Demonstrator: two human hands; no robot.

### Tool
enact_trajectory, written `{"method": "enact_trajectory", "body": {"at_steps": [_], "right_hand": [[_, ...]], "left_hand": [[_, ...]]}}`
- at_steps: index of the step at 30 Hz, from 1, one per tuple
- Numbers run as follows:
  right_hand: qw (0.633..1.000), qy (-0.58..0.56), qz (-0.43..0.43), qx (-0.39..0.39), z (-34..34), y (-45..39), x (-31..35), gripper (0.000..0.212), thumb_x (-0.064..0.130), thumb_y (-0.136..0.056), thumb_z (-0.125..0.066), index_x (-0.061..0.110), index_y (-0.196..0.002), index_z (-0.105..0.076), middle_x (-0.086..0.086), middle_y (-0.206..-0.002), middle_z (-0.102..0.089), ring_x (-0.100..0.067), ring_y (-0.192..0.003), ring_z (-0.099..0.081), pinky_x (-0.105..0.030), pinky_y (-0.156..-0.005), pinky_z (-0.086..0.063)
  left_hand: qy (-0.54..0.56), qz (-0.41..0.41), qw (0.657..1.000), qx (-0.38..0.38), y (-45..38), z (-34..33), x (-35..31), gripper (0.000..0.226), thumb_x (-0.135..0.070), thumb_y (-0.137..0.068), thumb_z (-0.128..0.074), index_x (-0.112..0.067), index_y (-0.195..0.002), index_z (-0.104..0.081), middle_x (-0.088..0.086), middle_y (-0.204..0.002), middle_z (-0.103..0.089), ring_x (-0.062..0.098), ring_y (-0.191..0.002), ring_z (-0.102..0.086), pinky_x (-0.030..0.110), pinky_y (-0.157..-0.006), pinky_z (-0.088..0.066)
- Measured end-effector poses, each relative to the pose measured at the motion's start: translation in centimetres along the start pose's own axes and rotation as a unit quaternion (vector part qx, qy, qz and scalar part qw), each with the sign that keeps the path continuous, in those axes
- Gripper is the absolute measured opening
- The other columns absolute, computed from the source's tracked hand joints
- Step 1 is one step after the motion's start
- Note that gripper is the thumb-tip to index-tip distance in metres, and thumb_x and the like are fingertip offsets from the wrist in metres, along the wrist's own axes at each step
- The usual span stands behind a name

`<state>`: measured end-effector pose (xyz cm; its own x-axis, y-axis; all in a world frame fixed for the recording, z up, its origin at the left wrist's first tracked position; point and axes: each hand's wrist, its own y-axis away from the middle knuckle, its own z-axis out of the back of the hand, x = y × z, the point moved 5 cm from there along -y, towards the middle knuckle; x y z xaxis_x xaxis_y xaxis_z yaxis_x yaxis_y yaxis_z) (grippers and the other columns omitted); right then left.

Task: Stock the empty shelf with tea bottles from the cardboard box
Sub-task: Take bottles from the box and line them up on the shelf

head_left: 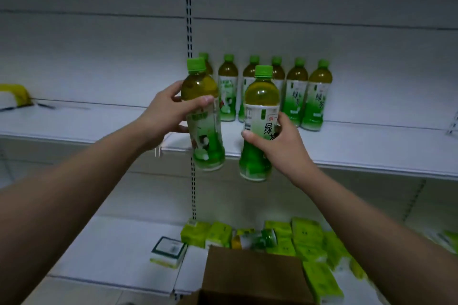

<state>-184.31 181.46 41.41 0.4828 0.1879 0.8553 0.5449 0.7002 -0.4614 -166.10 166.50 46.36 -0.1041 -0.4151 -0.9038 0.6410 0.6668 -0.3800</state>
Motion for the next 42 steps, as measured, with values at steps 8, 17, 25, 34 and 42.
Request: {"method": "enact_trajectory", "body": {"at_steps": [8, 17, 25, 34, 42], "right_hand": [[0.998, -0.012, 0.001, -0.057, -2.1, -5.8, 0.8, 0.068, 0.032, -0.073, -0.083, 0.022, -0.129, -0.046, 0.005, -0.124, -0.062, -0.013, -0.111, -0.059, -0.033, -0.096, -0.05], [0.999, -0.027, 0.006, -0.036, -4.3, -8.3, -1.6, 0.068, 0.034, -0.066, -0.086, 0.035, -0.118, -0.043, 0.024, -0.105, -0.059, 0.01, -0.096, -0.056, -0.013, -0.078, -0.046], [0.999, 0.028, -0.017, 0.021, -3.9, -7.7, -2.5, 0.069, 0.033, -0.08, -0.075, 0.032, -0.136, -0.036, 0.023, -0.112, -0.052, 0.007, -0.098, -0.055, -0.013, -0.082, -0.041], [0.992, 0.102, -0.045, 0.053, -3.4, -8.4, -3.4, 0.061, 0.031, -0.079, -0.077, 0.019, -0.131, -0.048, 0.019, -0.1, -0.058, 0.01, -0.085, -0.056, -0.007, -0.069, -0.045], [0.99, 0.132, -0.042, 0.012, -6.3, -12.0, -4.3, 0.051, 0.03, -0.081, -0.076, 0.018, -0.121, -0.048, 0.002, -0.124, -0.063, -0.019, -0.114, -0.06, -0.036, -0.1, -0.049]], "left_hand": [[0.026, -0.021, 0.997, -0.072, -5.6, 2.0, -1.1, 0.069, -0.049, -0.062, -0.082, -0.035, -0.123, -0.054, 0.0, -0.103, -0.07, 0.013, -0.082, -0.073, 0.029, -0.059, -0.057], [0.06, 0.005, 0.995, -0.076, -7.9, 1.3, 2.8, 0.075, -0.05, -0.061, -0.077, -0.038, -0.13, -0.051, -0.002, -0.108, -0.067, 0.016, -0.096, -0.067, 0.033, -0.068, -0.055], [-0.054, 0.03, 0.998, 0.001, -7.2, 0.2, 6.4, 0.072, -0.026, -0.067, -0.084, -0.034, -0.126, -0.043, -0.011, -0.113, -0.06, 0.007, -0.102, -0.059, 0.027, -0.078, -0.053], [-0.076, 0.013, 0.997, -0.025, -8.8, 0.1, 8.0, 0.069, -0.025, -0.066, -0.085, -0.029, -0.124, -0.048, -0.016, -0.106, -0.061, 0.0, -0.096, -0.058, 0.017, -0.07, -0.048], [-0.073, 0.028, 0.994, -0.073, -12.2, 1.6, 10.3, 0.059, -0.025, -0.069, -0.083, -0.031, -0.118, -0.05, -0.022, -0.095, -0.058, -0.006, -0.087, -0.055, 0.013, -0.062, -0.044]]}}
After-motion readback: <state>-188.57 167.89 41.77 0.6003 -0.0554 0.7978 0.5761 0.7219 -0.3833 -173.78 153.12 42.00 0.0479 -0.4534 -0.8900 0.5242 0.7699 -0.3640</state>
